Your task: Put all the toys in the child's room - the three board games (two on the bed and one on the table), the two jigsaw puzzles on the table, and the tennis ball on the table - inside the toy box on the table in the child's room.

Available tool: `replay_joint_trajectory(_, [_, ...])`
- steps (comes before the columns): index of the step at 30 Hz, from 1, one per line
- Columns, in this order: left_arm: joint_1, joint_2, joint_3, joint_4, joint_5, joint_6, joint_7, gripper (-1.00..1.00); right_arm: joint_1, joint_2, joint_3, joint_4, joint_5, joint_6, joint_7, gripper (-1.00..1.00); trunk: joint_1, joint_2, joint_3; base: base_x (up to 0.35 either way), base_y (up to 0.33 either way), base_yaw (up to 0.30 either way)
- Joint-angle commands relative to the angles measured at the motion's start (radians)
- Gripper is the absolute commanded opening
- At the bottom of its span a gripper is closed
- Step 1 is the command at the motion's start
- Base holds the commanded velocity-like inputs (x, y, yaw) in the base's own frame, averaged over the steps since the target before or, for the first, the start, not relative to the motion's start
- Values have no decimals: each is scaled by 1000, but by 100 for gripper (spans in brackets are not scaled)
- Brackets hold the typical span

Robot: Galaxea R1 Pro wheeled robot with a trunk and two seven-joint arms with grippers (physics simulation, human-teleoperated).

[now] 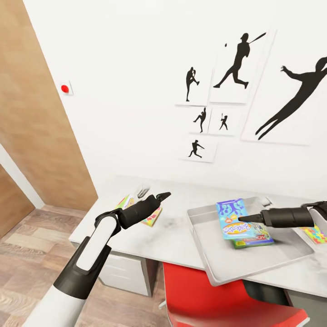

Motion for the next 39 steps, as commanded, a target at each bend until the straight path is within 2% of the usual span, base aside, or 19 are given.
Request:
replay_joint_trajectory(1, [-1,0,1,-4,11,2,10,100,-18,3,19,8,3,4,3,-100,1,-2,-4,0,0,0])
replay_joint_trajectory(6, [0,1,12,-13,12,4,9,100,-82,13,106,52,15,4,4,-100,1,-2,-12,0,0,0])
replay_joint_trajectory(11, [0,0,20,-16,12,11,9,100,-107,17,140,83,19,4,4,-100,1,-2,-20,0,0,0])
replay_joint_trajectory(22, [1,0,28,-19,12,17,9,100,-121,19,162,104,21,4,4,-100,1,-2,-38,0,0,0])
replay_joint_trajectory(39, [1,0,29,-19,11,18,9,100,-121,17,169,107,21,4,4,-100,1,-2,-65,0,0,0])
